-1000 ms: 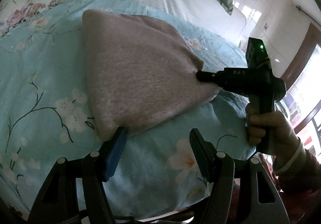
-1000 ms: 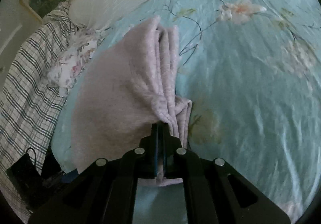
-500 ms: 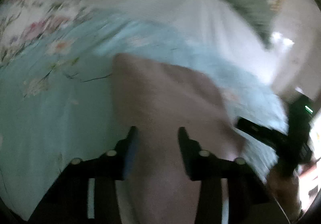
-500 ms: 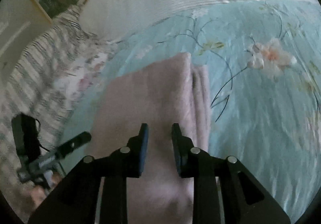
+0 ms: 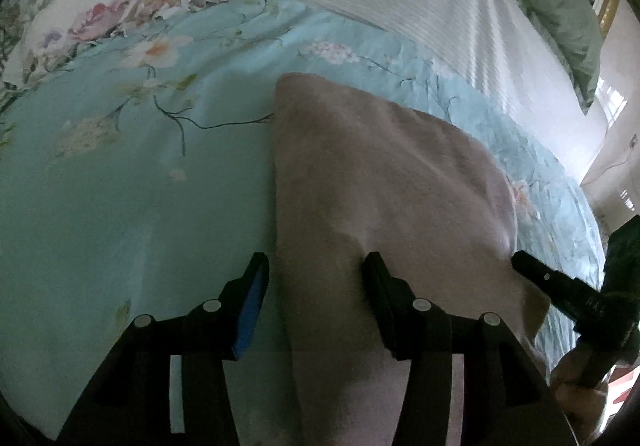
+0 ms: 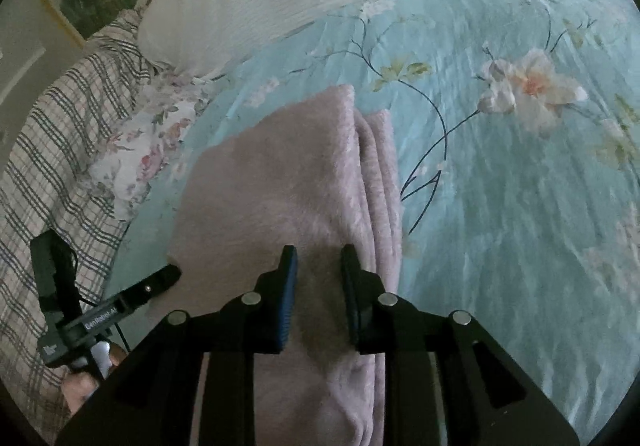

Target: Fold small clothes

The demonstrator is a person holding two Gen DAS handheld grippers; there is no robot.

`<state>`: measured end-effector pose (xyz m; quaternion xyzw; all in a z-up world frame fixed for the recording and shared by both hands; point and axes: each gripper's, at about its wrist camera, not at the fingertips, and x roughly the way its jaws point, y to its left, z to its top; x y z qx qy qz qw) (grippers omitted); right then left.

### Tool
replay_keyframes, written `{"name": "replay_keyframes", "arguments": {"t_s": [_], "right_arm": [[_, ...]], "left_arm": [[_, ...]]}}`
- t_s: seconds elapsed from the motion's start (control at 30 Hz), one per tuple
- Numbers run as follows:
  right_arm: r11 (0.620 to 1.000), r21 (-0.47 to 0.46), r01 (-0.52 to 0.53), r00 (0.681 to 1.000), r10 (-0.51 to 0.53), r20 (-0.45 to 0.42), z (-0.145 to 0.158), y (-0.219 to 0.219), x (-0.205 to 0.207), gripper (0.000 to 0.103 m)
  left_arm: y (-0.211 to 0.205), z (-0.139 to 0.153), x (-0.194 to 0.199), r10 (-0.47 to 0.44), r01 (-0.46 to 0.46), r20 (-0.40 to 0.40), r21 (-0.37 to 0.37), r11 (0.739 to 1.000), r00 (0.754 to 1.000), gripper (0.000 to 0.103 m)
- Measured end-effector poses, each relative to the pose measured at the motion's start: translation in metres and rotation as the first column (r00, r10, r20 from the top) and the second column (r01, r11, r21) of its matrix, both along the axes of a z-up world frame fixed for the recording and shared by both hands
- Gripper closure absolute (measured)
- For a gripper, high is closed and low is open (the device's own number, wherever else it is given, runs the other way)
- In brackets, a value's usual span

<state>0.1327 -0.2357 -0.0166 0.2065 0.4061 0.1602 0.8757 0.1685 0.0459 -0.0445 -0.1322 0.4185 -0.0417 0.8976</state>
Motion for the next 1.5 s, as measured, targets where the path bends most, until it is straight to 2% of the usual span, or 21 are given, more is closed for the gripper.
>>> {"name": "replay_keyframes", "arguments": {"t_s": [0.07, 0.13, 0.2, 0.23, 0.3, 0.37, 0.43, 0.57, 0.63, 0.9, 1.03, 1.17, 1.27, 1.33, 1.5], "right_arm": [[1.000, -0.002, -0.008, 1.000, 0.008, 0.020, 0.011, 0.001, -0.013, 0.068], [1.000, -0.006, -0.012, 0.999, 0.012, 0.046, 0.021, 0.002, -0.028, 0.055], [1.000, -0.019, -0.011, 0.997, 0.012, 0.073, 0.030, 0.003, -0.044, 0.048], [1.000, -0.026, -0.011, 0.997, 0.013, 0.080, 0.033, 0.003, -0.052, 0.047], [0.999, -0.037, -0.013, 0.996, 0.016, 0.085, 0.037, 0.002, -0.065, 0.041], [0.998, -0.054, -0.014, 0.996, 0.018, 0.082, 0.038, 0.003, -0.078, 0.030], [0.997, -0.077, -0.016, 0.997, 0.022, 0.078, 0.037, 0.003, -0.091, 0.024], [0.989, -0.143, -0.028, 0.998, 0.036, 0.054, 0.028, 0.007, -0.122, 0.014], [0.984, -0.173, -0.040, 0.998, 0.047, 0.040, 0.023, 0.009, -0.132, 0.013], [0.973, -0.218, -0.072, 0.997, 0.076, 0.010, 0.011, 0.014, -0.159, 0.013], [0.971, -0.228, -0.076, 0.996, 0.083, 0.022, 0.014, 0.017, -0.168, 0.011], [0.965, -0.247, -0.084, 0.995, 0.094, 0.029, 0.016, 0.022, -0.176, 0.007], [0.960, -0.264, -0.093, 0.994, 0.105, 0.030, 0.017, 0.026, -0.181, 0.006], [0.958, -0.270, -0.095, 0.994, 0.108, 0.032, 0.019, 0.028, -0.183, 0.005], [0.949, -0.292, -0.117, 0.990, 0.134, 0.040, 0.025, 0.031, -0.182, 0.003]], "left_arm": [[-0.001, 0.004, -0.011, 0.004, -0.005, 0.014, 0.016, 1.000, 1.000, 0.051], [-0.004, 0.008, -0.024, 0.008, -0.009, 0.024, 0.035, 0.999, 1.000, 0.044], [-0.004, 0.012, -0.036, 0.018, -0.020, 0.033, 0.046, 0.999, 0.999, 0.025], [-0.003, 0.013, -0.041, 0.017, -0.019, 0.039, 0.045, 0.999, 0.999, 0.023], [-0.002, 0.014, -0.054, 0.016, -0.018, 0.037, 0.047, 0.999, 0.999, 0.021], [-0.001, 0.012, -0.066, 0.009, -0.010, 0.021, 0.052, 0.999, 1.000, 0.021], [0.001, 0.010, -0.079, 0.004, -0.005, 0.016, 0.064, 0.998, 1.000, 0.021], [0.005, 0.002, -0.105, 0.016, -0.016, 0.004, 0.134, 0.991, 1.000, 0.021], [0.007, -0.004, -0.118, 0.026, -0.025, -0.006, 0.167, 0.986, 1.000, 0.021], [0.013, -0.021, -0.156, 0.053, -0.038, -0.071, 0.195, 0.980, 0.996, 0.019], [0.009, -0.022, -0.170, 0.037, -0.023, -0.062, 0.216, 0.976, 0.997, 0.019], [0.001, -0.017, -0.172, 0.009, 0.001, -0.047, 0.217, 0.976, 0.999, 0.019], [-0.006, -0.011, -0.171, 0.005, 0.008, -0.050, 0.264, 0.965, 0.999, 0.019], [-0.011, -0.005, -0.172, -0.022, 0.033, -0.044, 0.267, 0.963, 0.999, 0.019], [-0.024, 0.009, -0.176, -0.037, 0.038, -0.010, 0.357, 0.934, 0.999, 0.019]]}}
